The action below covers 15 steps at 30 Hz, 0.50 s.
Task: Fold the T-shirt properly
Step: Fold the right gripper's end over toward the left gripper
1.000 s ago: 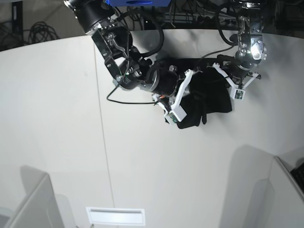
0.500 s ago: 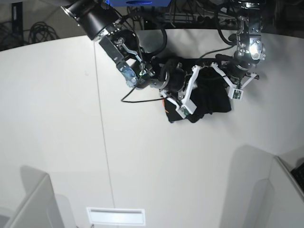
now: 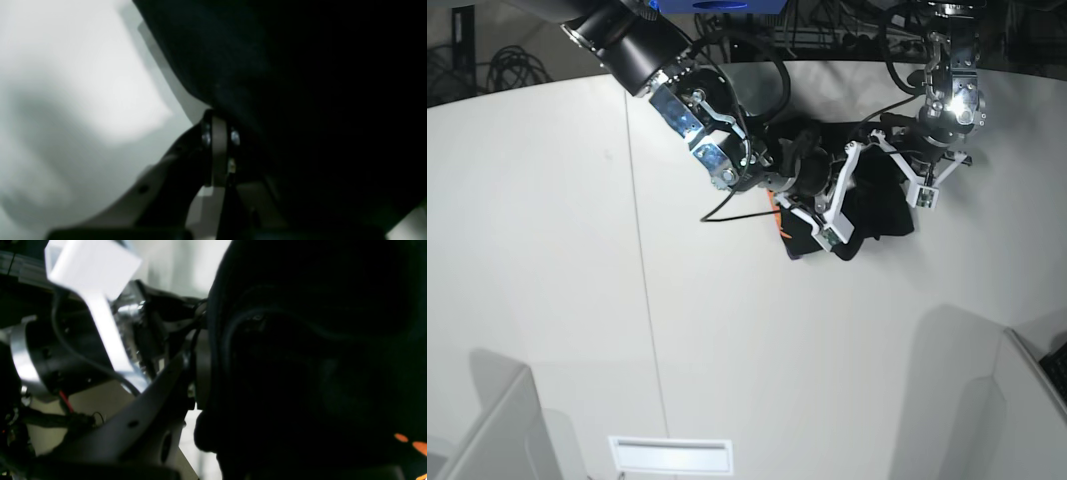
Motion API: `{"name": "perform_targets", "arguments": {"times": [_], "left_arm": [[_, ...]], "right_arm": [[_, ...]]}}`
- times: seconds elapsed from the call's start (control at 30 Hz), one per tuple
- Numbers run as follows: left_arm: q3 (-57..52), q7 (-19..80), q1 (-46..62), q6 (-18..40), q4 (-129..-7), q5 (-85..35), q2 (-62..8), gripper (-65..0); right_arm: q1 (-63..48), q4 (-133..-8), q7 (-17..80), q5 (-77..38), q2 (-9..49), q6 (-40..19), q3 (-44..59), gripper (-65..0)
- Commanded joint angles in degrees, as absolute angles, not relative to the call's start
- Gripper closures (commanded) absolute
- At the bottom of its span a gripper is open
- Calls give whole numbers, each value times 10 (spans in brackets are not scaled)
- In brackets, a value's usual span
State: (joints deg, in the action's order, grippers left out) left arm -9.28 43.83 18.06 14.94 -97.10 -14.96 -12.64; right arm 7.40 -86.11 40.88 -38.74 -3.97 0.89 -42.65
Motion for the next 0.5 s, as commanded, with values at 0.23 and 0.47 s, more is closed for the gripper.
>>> {"name": "perform_targets", "arguments": {"times": [0.23,0.47], "left_arm": [[-90,472,193,157,-983,-146,-126,0],[-147,471,196,157,-983,-149,-124,0]], "right_arm": [[90,-847,395,-399,-52,3,-427,0],[90,-845,395,-399,-52,3,-427,0]]}}
